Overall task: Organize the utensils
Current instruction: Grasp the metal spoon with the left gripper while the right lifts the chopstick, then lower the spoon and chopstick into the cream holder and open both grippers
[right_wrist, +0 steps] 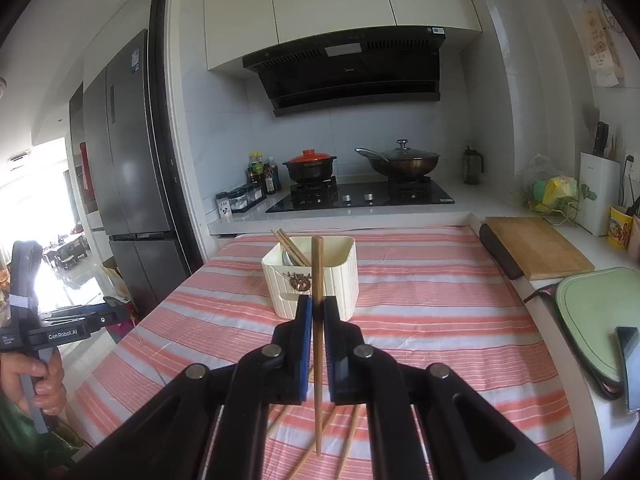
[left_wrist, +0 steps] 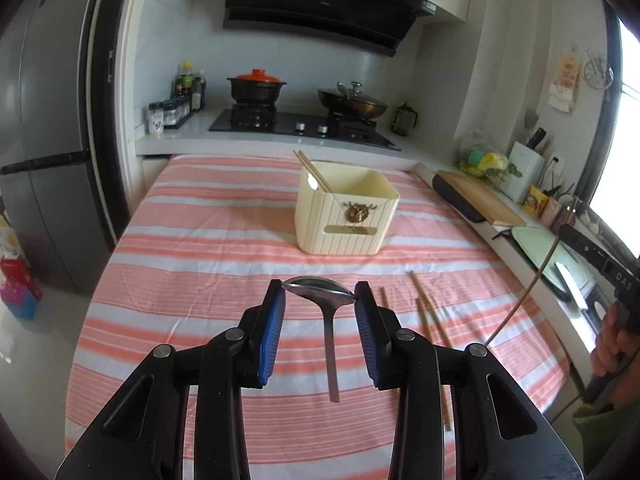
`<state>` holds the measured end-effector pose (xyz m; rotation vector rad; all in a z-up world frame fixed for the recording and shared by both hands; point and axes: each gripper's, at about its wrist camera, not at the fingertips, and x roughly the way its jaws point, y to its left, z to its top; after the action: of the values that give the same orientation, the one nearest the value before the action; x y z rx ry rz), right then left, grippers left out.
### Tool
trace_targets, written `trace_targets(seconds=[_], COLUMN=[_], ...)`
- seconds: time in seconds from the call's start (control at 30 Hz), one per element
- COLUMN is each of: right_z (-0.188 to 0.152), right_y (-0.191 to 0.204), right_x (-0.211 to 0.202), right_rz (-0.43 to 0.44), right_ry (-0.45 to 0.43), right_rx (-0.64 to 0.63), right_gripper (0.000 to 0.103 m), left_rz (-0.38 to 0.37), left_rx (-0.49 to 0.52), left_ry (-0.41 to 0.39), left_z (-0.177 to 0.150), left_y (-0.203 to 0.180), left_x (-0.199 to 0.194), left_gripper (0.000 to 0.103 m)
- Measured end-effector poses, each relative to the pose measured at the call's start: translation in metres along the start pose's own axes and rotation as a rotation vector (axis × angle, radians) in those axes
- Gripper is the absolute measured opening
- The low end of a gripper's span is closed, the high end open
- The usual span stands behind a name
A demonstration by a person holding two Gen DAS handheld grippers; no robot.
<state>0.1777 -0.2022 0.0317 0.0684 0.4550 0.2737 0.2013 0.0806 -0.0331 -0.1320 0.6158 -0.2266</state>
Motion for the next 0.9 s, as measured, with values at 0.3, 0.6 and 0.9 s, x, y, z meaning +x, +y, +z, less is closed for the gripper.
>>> trace_targets(seconds=[0.3, 0.6, 0.9], right_z=[0.003, 0.014, 0.084], right_y=[0.001, -0.001, 0.0], right_x=[0.008, 0.045, 0.085], right_rz=[0.007, 0.026, 0.039], right_ry=[0.016, 0.082, 0.002], right_rx=[-0.012, -0.03, -0.097], right_gripper=[0.006, 0.006, 0.006], left_rz=[-0.001, -0.032, -0.042], left_rx=[0.019, 0.01, 0.02], left_ry=[0.017, 0.028, -0.098], left_z=[0.003, 0.03, 0.125], left_y=[-0.006, -0.004, -0.008], left_x=[0.006, 0.021, 0.027], left_gripper=[0.035, 0.035, 0.035])
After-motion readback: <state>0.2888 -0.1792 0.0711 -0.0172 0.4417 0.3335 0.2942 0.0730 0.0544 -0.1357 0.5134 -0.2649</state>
